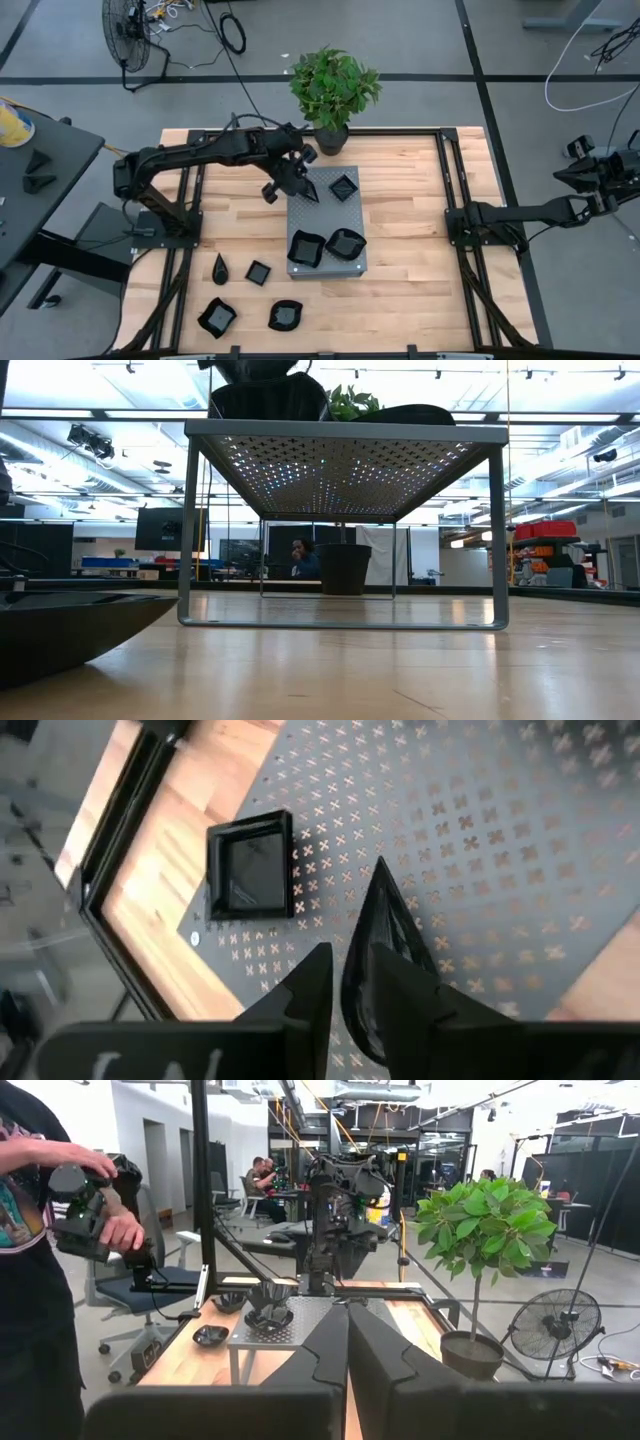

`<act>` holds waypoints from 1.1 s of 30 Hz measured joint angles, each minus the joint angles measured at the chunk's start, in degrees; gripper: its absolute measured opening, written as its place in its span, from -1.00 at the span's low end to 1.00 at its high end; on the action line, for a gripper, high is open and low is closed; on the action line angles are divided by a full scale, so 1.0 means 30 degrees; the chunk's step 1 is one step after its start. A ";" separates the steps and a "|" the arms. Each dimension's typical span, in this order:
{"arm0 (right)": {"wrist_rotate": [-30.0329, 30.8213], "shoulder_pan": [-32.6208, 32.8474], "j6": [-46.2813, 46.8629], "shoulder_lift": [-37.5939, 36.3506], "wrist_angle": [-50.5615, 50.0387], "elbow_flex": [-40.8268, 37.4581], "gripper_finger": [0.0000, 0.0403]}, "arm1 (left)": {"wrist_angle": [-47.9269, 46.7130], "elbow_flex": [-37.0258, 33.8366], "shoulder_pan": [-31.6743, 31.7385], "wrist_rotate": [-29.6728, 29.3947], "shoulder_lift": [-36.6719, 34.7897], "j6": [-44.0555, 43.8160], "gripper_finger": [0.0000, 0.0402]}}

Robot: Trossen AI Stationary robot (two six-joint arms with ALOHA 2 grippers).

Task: Pick & Place Mini shaped plates
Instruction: Stack the black bowl on top of the black bowl on the shelf

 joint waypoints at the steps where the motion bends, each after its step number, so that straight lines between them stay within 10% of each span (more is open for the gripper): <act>1: -0.0002 -0.0001 0.0000 0.0000 0.0000 0.0003 -0.92 | -0.0116 0.0000 -0.0018 -0.0023 -0.0217 -0.0467 -0.63; 15: -0.0007 0.0001 0.0000 -0.0003 0.0007 0.0003 -0.92 | -0.6078 -0.0735 -0.0846 -0.0624 -0.3269 -0.9417 -0.63; 33: -0.0005 -0.0006 0.0000 -0.0003 0.0080 -0.0004 -0.92 | -0.6239 -0.5833 -0.3552 -0.1197 -0.5438 -2.6597 -0.63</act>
